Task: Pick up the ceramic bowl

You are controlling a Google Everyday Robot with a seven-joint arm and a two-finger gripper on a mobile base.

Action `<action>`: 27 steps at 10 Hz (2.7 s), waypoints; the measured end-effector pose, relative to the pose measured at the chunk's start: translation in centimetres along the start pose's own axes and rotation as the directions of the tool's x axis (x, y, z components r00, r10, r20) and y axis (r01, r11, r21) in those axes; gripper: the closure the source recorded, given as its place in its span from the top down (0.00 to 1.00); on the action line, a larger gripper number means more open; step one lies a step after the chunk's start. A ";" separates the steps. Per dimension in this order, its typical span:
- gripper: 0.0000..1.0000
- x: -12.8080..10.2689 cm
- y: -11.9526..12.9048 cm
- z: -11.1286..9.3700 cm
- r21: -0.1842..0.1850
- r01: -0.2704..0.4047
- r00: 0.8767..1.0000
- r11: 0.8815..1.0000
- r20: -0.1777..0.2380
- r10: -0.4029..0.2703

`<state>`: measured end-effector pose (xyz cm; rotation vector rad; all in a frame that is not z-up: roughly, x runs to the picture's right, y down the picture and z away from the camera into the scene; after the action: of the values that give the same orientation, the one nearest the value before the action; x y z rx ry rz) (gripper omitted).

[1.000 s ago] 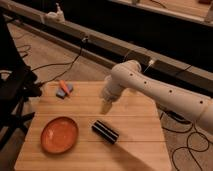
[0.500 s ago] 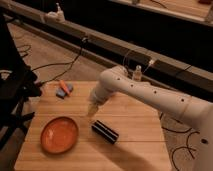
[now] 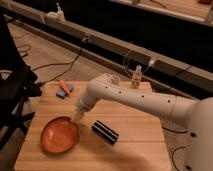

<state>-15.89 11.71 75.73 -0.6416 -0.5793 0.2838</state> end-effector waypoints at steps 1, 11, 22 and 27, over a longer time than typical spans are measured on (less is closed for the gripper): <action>0.65 -0.1 0.0 0.0 0.001 0.001 1.000 1.000 0.002 -0.001; 0.65 -1.9 1.4 6.9 -0.106 0.066 0.998 0.992 -0.010 -0.067; 0.51 2.7 1.0 12.9 -0.216 -0.037 0.999 0.976 0.024 0.043; 0.02 1.4 1.8 11.7 -0.258 0.025 0.997 0.966 0.079 -0.004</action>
<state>-21.77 19.27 82.75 -0.8812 -0.7025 0.2215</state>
